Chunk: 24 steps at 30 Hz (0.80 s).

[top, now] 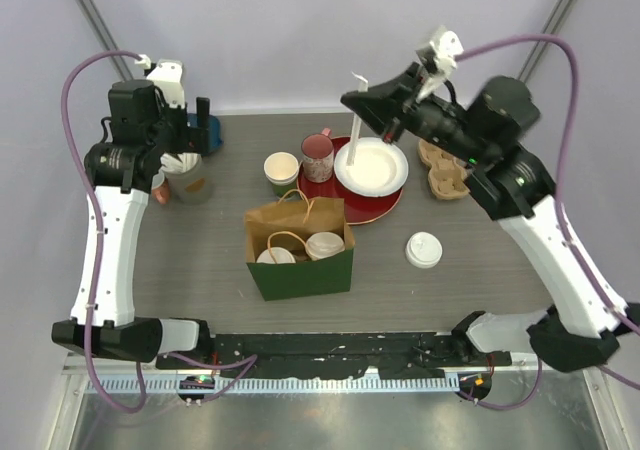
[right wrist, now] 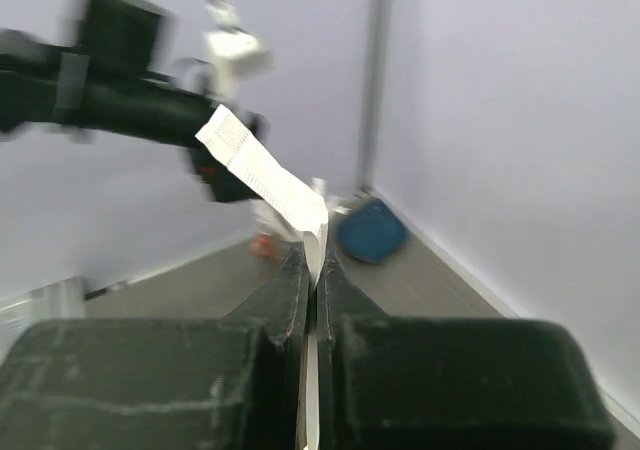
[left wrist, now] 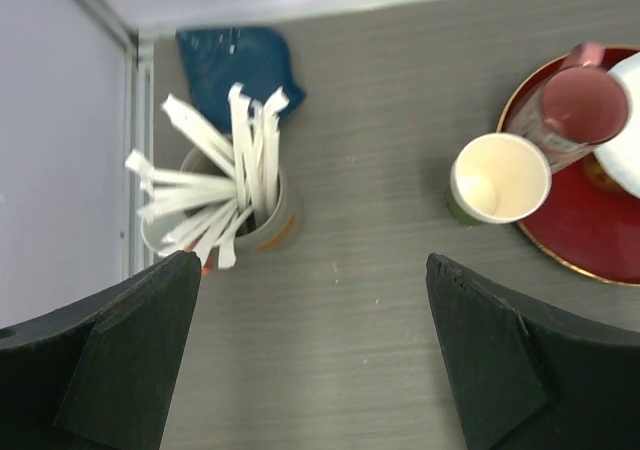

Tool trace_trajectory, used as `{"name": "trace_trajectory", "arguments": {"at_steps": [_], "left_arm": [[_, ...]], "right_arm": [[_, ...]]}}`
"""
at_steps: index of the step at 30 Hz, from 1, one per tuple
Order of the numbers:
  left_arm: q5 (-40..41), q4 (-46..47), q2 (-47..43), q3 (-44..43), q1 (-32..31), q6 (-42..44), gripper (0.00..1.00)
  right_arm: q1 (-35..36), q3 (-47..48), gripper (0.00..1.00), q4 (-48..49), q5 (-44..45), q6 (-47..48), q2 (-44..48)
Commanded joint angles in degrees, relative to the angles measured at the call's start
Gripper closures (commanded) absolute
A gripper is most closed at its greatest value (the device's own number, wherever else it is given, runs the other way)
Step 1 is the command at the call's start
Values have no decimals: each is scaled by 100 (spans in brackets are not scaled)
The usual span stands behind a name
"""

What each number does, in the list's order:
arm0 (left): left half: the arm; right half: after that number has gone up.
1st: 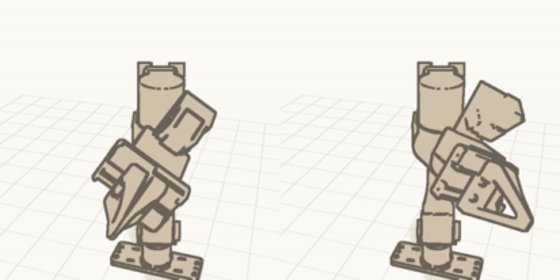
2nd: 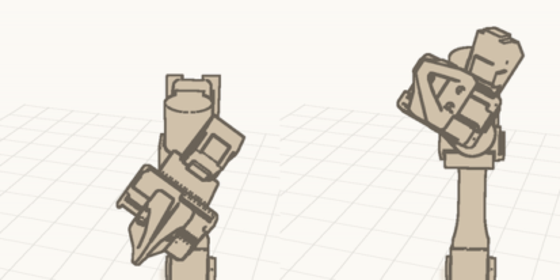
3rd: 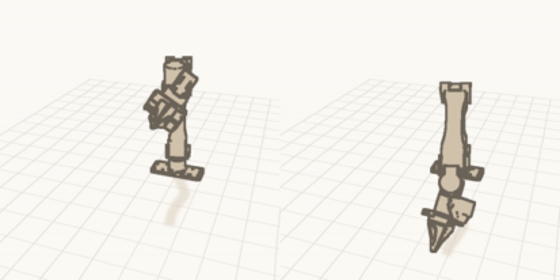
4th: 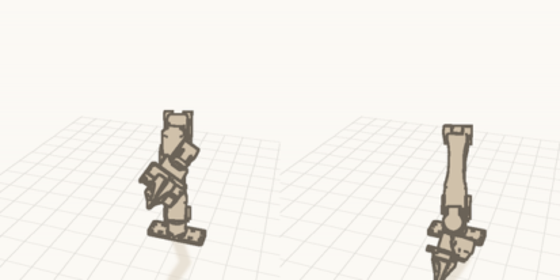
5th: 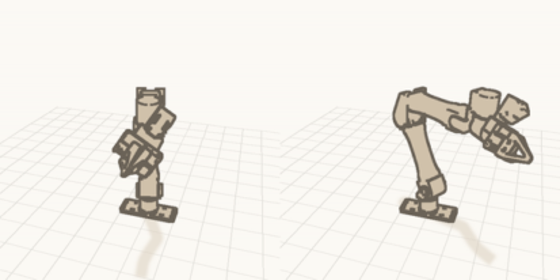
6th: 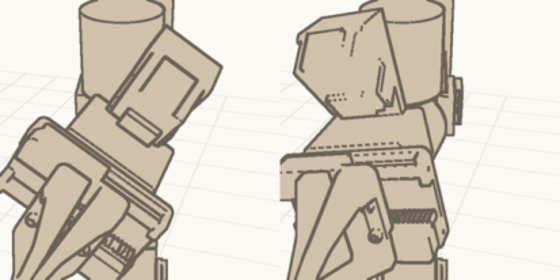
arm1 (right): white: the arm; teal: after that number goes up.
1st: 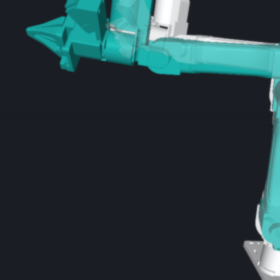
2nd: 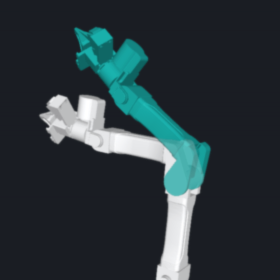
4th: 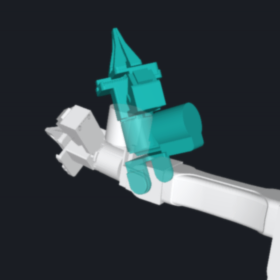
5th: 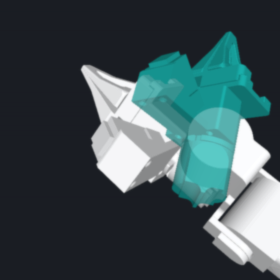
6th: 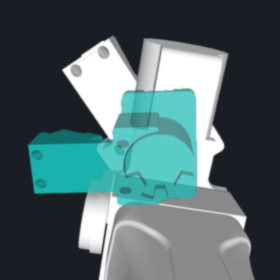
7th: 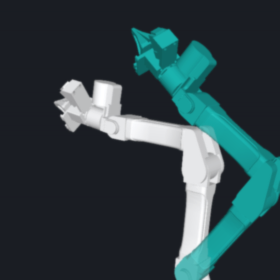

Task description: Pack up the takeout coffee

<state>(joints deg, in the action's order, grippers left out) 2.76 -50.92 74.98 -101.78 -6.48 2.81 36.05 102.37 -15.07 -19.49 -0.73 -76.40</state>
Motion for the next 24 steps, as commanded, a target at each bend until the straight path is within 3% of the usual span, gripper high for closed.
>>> {"name": "trace_trajectory", "arguments": {"at_steps": [1, 4, 8, 9, 11, 17, 20, 21, 24], "left_arm": [[40, 231, -54, 333, 384, -421, 0], [22, 231, 16, 457, 472, -430, 0], [-74, 231, 17, 562, 481, -386, 0], [-83, 223, -1, 580, 481, -334, 0], [-66, 231, -1, 615, 481, -307, 0], [-31, 258, -27, 712, 551, -307, 0], [-39, 293, -36, 782, 604, -175, 0], [-39, 301, -27, 826, 613, -175, 0], [-30, 328, 8, 905, 622, -175, 0]], "right_arm": [[25, -821, 99, 441, -1558, -1006, 510], [16, -2320, 99, 1627, -1506, -1569, 853], [7, -3397, 99, 2709, -1400, -1929, 856], [7, -3582, 99, 3442, -1478, -2514, 803], [33, -4004, 99, 4036, -1637, -2835, 654], [60, -4234, 99, 3143, -1426, -2010, 652], [60, -4286, 69, 2852, -1592, -1905, 784], [68, -4287, 50, 2756, -1620, -1861, 863], [69, -4103, 30, 2371, -1462, -1641, 951]]}}
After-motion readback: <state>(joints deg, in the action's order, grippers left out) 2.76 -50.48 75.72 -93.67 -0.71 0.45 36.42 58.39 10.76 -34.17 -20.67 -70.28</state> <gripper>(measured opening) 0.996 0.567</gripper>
